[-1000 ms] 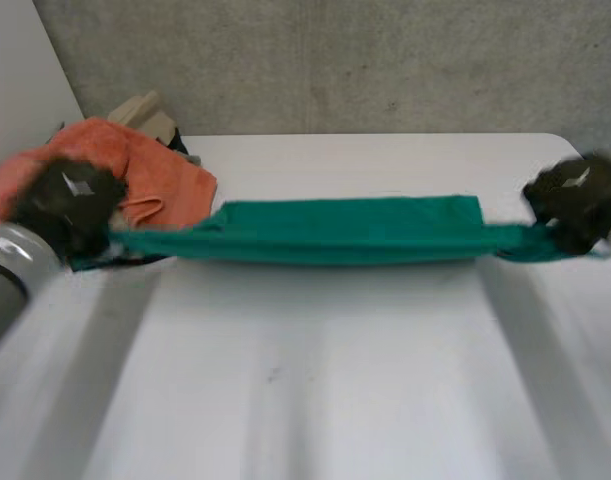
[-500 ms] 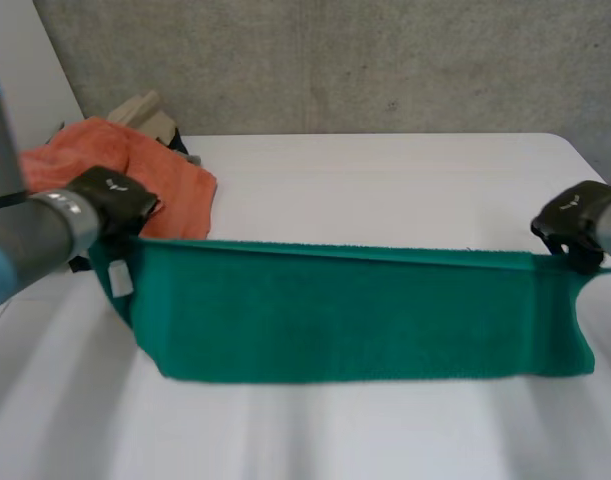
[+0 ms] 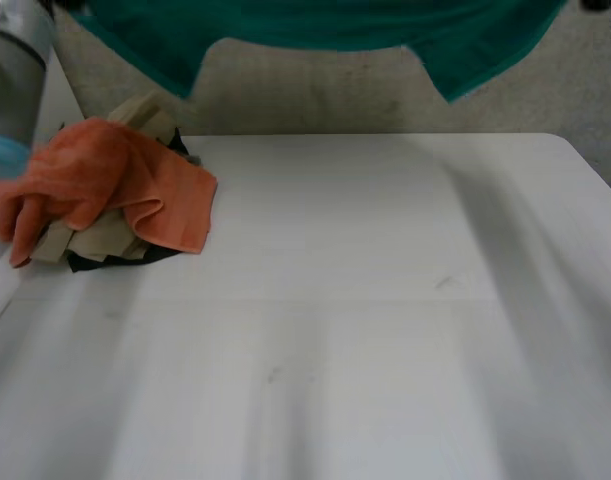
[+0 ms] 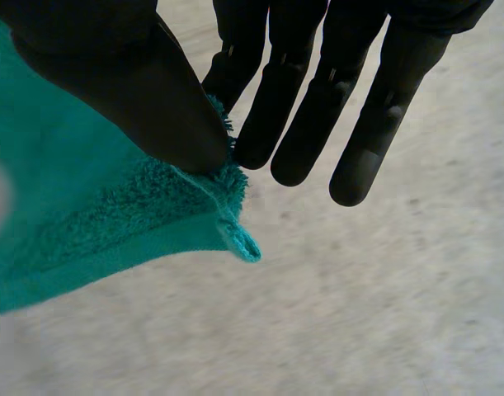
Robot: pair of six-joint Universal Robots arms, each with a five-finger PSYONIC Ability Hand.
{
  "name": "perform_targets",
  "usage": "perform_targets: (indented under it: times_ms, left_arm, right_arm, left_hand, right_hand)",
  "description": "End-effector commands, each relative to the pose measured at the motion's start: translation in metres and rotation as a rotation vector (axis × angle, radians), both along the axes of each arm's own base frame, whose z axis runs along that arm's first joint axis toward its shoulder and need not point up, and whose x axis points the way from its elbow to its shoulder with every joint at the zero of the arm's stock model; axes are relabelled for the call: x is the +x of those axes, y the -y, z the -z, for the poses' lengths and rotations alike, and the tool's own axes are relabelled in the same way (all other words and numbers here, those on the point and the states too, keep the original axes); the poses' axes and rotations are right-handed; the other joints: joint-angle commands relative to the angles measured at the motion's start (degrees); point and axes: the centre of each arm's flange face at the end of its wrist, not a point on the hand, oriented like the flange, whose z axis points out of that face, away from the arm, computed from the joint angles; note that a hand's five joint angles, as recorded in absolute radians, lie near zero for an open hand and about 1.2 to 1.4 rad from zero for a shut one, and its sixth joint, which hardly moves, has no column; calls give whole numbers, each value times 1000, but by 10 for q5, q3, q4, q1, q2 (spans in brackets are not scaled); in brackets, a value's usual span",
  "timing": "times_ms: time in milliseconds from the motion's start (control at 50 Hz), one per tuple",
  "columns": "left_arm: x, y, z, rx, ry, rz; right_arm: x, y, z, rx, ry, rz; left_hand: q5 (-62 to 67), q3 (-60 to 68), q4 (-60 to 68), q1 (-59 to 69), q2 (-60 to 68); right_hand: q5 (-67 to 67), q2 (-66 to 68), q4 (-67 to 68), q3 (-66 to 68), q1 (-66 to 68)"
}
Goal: Fold the laundry.
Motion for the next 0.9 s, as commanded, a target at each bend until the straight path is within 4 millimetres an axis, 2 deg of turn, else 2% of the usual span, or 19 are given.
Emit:
perform_targets:
  times_ms: [20,40,100,120,180,200,260,300,360,440,460,500,520,580,640,740,800,860,900]
  left_arm:
    - [-4,9,74,197,52,3]
    - [-5,10,89,227,61,2]
    - [-9,10,118,290,82,9]
    - [-11,7,136,338,102,18]
    - [-15,-1,165,417,141,28]
    - [-18,-9,182,460,171,37]
    - [-23,-28,212,538,259,58]
    - [-22,-38,222,569,302,63]
    - [-18,-63,231,631,380,70]
    - [-6,-106,229,751,457,87]
    - [1,-124,225,803,479,88]
    - [9,-144,222,870,507,89]
    - [16,-163,219,932,534,87]
    - [31,-197,215,1051,615,84]
    - [37,-212,211,1106,683,94]
    - [32,-189,208,1040,696,80]
    - [18,-154,210,962,663,63]
    - [7,-132,211,910,637,53]
    - [-4,-107,214,852,610,35]
  right_arm:
    - [11,7,62,228,-56,-24]
    - [12,10,81,287,-72,-25]
    - [13,12,111,384,-103,-23]
    - [13,12,132,453,-127,-17]
    - [12,10,159,543,-166,-11]
    - [11,6,175,602,-196,-6]
    - [4,-8,197,713,-266,9]
    - [0,-16,206,764,-302,10]
    - [-12,-34,207,829,-354,36]
    - [-32,-60,197,887,-406,77]
    - [-42,-74,194,922,-439,94]
    - [-50,-87,190,956,-478,112]
    - [-61,-105,189,1017,-537,127]
    - [-78,-134,196,1148,-671,123]
    - [-87,-144,199,1179,-793,99]
    - [-81,-123,197,1060,-737,139]
    - [-68,-94,202,967,-655,150]
    - [-58,-79,207,923,-610,140]
    - [-48,-63,212,877,-557,133]
  left_hand:
    - [129,119,112,142,114]
    - [129,119,112,142,114]
    - [129,119,112,142,114]
    - [129,119,112,142,114]
    - [129,119,112,142,114]
    - [129,119,112,142,114]
    - [129,119,112,142,114]
    - [129,119,112,142,114]
    - [129,119,112,142,114]
    - [129,119,112,142,114]
    - [129,119,112,142,114]
    - [129,119,112,142,114]
    - [129,119,112,142,114]
    - [129,119,112,142,114]
    - [129,119,112,142,114]
    - [129,119,112,142,114]
    - [129,119,112,142,114]
    - [129,119,112,142,114]
    - [129,119,112,142,114]
  right_hand:
    - [108,131,116,120,160]
    - [108,131,116,120,160]
    - [108,131,116,120,160]
    - [108,131,116,120,160]
    - [108,131,116,120,160]
    - [108,131,116,120,160]
    - [108,131,116,120,160]
    - [108,131,116,120,160]
    - [108,131,116,120,160]
    - [108,131,116,120,160]
    - [108,131,116,120,160]
    - [108,131,116,120,160]
    - [108,131,116,120,160]
    - [108,131,116,120,160]
    - [108,131,116,120,160]
    - [108,131,116,120,160]
    - [108,131,116,120,160]
    - [108,131,116,120,160]
    - [108,131,116,120,160]
